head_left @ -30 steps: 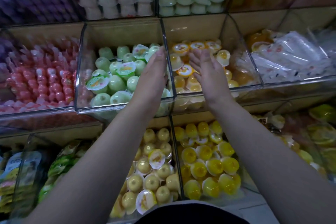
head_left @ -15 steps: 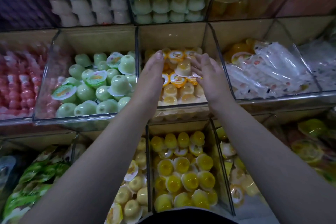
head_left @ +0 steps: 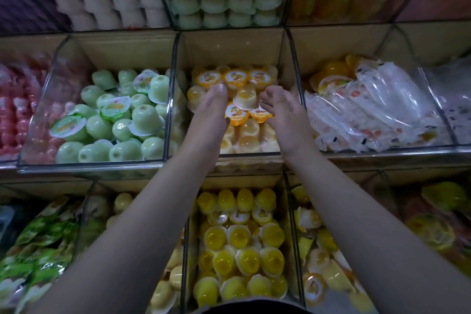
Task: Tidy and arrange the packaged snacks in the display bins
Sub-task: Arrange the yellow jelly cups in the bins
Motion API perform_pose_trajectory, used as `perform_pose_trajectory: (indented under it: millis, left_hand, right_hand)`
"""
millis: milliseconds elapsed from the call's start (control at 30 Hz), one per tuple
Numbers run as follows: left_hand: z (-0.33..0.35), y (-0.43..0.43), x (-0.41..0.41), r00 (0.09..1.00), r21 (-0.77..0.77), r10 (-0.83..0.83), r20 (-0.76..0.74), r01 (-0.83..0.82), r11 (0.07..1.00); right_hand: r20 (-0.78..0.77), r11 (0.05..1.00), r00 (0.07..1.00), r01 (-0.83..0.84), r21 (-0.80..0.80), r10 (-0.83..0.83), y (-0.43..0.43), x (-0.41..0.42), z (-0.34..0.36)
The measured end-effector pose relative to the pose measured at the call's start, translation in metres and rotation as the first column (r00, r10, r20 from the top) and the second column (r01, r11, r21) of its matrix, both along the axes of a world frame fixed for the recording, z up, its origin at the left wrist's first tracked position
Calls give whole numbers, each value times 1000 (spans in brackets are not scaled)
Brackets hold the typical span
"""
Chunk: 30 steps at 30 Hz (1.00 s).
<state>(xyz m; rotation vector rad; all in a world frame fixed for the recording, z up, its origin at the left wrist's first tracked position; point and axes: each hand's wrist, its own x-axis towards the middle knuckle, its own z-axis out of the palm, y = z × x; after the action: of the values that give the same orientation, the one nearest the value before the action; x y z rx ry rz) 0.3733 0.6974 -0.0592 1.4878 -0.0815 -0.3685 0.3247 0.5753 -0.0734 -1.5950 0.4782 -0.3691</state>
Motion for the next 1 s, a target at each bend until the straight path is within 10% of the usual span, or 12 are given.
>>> perform_pose_trajectory:
  millis: [1000]
  left_hand:
    - [-29,42,-146,976,-111,-194,-101,183,977]
  right_hand:
    - [26,964,987,147,224,-157,48,-160,-23]
